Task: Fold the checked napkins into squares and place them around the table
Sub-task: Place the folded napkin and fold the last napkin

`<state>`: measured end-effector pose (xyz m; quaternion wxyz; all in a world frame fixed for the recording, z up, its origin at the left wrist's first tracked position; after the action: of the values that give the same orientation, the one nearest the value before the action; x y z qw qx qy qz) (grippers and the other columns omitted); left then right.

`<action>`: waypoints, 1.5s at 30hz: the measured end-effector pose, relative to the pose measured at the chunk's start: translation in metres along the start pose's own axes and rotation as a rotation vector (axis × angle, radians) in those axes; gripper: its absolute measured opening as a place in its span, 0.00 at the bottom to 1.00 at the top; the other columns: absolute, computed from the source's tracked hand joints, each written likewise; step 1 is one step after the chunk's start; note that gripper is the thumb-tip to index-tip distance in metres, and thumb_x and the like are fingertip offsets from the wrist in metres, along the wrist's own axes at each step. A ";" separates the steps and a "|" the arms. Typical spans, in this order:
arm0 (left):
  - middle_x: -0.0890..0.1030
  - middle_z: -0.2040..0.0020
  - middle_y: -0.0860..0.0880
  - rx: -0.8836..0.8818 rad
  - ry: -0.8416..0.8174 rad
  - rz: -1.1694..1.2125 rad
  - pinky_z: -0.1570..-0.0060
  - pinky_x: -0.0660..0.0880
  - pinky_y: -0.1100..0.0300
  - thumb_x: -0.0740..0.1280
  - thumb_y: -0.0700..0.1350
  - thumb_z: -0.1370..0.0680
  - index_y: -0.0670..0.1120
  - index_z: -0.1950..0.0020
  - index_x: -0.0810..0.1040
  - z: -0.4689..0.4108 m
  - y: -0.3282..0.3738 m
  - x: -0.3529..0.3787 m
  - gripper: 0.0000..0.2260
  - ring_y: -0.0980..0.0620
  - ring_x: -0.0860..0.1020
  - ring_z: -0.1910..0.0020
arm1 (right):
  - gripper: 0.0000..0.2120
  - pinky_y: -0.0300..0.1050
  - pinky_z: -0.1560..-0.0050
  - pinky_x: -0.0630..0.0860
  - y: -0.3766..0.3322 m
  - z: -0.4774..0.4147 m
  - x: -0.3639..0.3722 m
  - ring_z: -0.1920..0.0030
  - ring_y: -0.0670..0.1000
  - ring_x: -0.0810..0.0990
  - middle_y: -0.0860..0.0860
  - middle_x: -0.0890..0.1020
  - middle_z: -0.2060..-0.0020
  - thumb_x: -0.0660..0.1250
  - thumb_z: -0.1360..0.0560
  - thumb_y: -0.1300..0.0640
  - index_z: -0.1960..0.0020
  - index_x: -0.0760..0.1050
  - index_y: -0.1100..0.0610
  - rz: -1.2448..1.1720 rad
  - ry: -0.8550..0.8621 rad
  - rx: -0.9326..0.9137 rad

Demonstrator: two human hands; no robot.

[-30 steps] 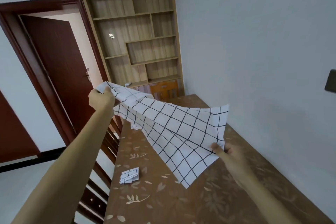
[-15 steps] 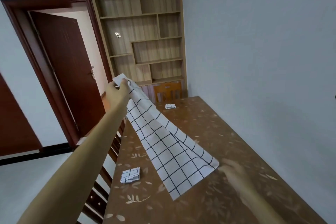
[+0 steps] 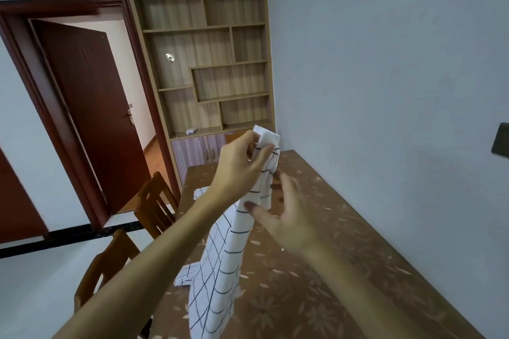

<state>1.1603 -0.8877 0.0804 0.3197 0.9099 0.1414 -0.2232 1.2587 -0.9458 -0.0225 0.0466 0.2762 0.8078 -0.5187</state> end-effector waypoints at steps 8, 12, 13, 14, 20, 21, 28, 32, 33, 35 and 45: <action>0.84 0.55 0.49 -0.009 -0.128 0.164 0.54 0.80 0.42 0.67 0.53 0.20 0.48 0.47 0.81 0.007 0.000 -0.002 0.10 0.45 0.82 0.55 | 0.06 0.39 0.50 0.80 -0.022 -0.006 -0.037 0.47 0.38 0.78 0.45 0.80 0.47 0.67 0.20 0.53 0.44 0.78 0.51 -0.039 0.283 -0.136; 0.84 0.49 0.43 -0.094 -0.209 0.313 0.46 0.80 0.38 0.67 0.55 0.21 0.45 0.43 0.80 0.011 -0.017 -0.009 0.15 0.43 0.83 0.48 | 0.04 0.25 0.55 0.73 -0.016 -0.007 -0.060 0.50 0.36 0.79 0.45 0.83 0.52 0.68 0.20 0.56 0.47 0.80 0.52 -0.029 0.299 -0.137; 0.84 0.46 0.42 -0.144 -0.244 0.386 0.44 0.79 0.38 0.67 0.55 0.22 0.44 0.41 0.80 0.013 -0.023 -0.009 0.16 0.42 0.83 0.46 | 0.03 0.24 0.55 0.72 -0.014 -0.008 -0.066 0.52 0.35 0.80 0.44 0.84 0.54 0.68 0.21 0.57 0.48 0.81 0.52 -0.050 0.296 -0.132; 0.83 0.44 0.41 -0.203 -0.274 0.467 0.42 0.79 0.37 0.67 0.53 0.21 0.44 0.39 0.80 0.015 -0.029 -0.008 0.16 0.41 0.83 0.44 | 0.03 0.24 0.56 0.72 -0.014 -0.010 -0.071 0.54 0.34 0.80 0.43 0.83 0.56 0.69 0.21 0.57 0.49 0.81 0.53 -0.074 0.291 -0.127; 0.80 0.38 0.38 -0.493 -0.268 0.753 0.39 0.76 0.33 0.71 0.59 0.31 0.47 0.34 0.78 0.026 -0.059 -0.007 0.29 0.36 0.79 0.38 | 0.01 0.31 0.52 0.74 0.003 -0.026 -0.085 0.52 0.39 0.82 0.43 0.85 0.53 0.72 0.24 0.52 0.54 0.81 0.48 -0.168 0.233 -0.003; 0.79 0.36 0.38 -0.520 -0.271 0.762 0.39 0.75 0.32 0.72 0.60 0.34 0.47 0.33 0.77 0.028 -0.061 -0.006 0.33 0.36 0.78 0.37 | 0.00 0.31 0.50 0.74 0.005 -0.027 -0.085 0.51 0.39 0.82 0.43 0.84 0.51 0.72 0.24 0.51 0.53 0.81 0.47 -0.184 0.223 0.010; 0.83 0.41 0.42 -0.497 -0.311 0.773 0.46 0.81 0.45 0.68 0.57 0.28 0.47 0.35 0.76 0.029 -0.057 -0.002 0.25 0.42 0.82 0.42 | 0.12 0.42 0.52 0.75 0.001 -0.034 -0.091 0.59 0.47 0.79 0.58 0.83 0.60 0.69 0.22 0.52 0.50 0.79 0.63 -0.337 0.211 0.001; 0.85 0.43 0.46 -0.391 -0.275 0.735 0.44 0.81 0.45 0.66 0.56 0.23 0.48 0.36 0.78 0.026 -0.048 -0.007 0.19 0.45 0.83 0.43 | 0.11 0.33 0.51 0.77 -0.005 -0.034 -0.096 0.58 0.42 0.83 0.46 0.85 0.62 0.72 0.23 0.58 0.42 0.77 0.55 -0.392 0.279 -0.015; 0.85 0.43 0.46 -0.355 -0.251 0.712 0.45 0.81 0.46 0.65 0.55 0.23 0.47 0.36 0.78 0.025 -0.046 -0.009 0.19 0.45 0.84 0.43 | 0.13 0.30 0.52 0.77 -0.007 -0.034 -0.098 0.60 0.41 0.82 0.45 0.84 0.65 0.72 0.23 0.57 0.40 0.76 0.53 -0.384 0.295 -0.026; 0.85 0.45 0.47 -0.269 -0.171 0.656 0.49 0.83 0.51 0.65 0.53 0.23 0.47 0.37 0.78 0.024 -0.040 -0.017 0.17 0.47 0.84 0.45 | 0.15 0.29 0.47 0.76 -0.009 -0.036 -0.102 0.62 0.41 0.81 0.45 0.82 0.68 0.72 0.24 0.54 0.38 0.76 0.51 -0.357 0.314 -0.034; 0.85 0.47 0.47 -0.182 -0.074 0.553 0.54 0.83 0.55 0.72 0.52 0.24 0.48 0.37 0.76 0.037 -0.038 -0.018 0.18 0.48 0.85 0.48 | 0.09 0.42 0.42 0.78 -0.013 -0.039 -0.111 0.50 0.45 0.85 0.49 0.87 0.55 0.73 0.24 0.54 0.48 0.82 0.58 -0.544 0.406 0.007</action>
<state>1.1179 -0.8850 0.0435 0.4535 0.8729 -0.1041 -0.1471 1.3538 -0.9606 0.0460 -0.2562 0.1483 0.8430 -0.4492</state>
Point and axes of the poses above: each hand's wrist, its own z-axis away from the middle knuckle, its own x-axis out of the palm, y = z × x, the point moved 10 cm from there along -z, towards the middle knuckle
